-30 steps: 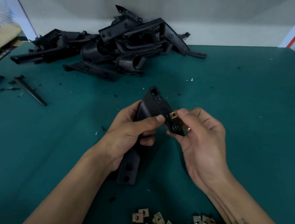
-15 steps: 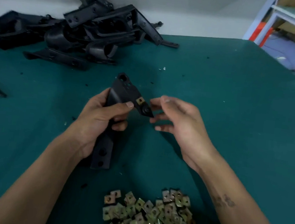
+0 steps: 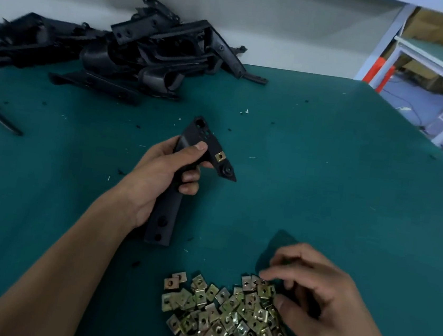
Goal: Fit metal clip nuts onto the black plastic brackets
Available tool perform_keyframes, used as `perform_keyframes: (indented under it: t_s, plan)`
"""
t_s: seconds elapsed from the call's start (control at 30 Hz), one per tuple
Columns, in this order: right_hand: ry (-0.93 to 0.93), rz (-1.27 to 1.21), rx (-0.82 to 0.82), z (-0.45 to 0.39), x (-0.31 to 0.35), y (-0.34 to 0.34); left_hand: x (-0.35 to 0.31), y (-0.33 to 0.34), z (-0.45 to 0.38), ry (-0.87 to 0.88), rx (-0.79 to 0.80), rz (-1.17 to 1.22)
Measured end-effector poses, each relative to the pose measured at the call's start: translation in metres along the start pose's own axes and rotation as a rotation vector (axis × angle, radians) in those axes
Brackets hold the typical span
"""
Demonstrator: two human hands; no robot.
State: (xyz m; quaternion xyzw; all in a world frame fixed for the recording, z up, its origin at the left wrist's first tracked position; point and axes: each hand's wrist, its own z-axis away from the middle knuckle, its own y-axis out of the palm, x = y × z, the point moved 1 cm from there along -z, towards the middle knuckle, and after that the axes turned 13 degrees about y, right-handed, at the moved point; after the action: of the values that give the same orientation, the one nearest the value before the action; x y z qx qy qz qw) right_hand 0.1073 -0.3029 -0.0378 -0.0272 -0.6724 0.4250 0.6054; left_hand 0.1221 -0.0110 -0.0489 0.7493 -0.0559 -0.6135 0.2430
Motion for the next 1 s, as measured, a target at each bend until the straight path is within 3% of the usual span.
perform_keyframes:
  t_s: [0.2,0.67,1.0]
  plan:
    - [0.067,-0.077,0.097,-0.005,0.003,-0.003,0.001,-0.002,-0.001,-0.015,0.005,0.017]
    - [0.124,-0.497,0.005,-0.022,-0.019,-0.009,0.003,-0.002,-0.001,-0.022,0.025,0.011]
    - [0.125,-0.913,0.223,-0.121,0.023,0.023,0.000,-0.002,0.000,-0.037,0.032,0.035]
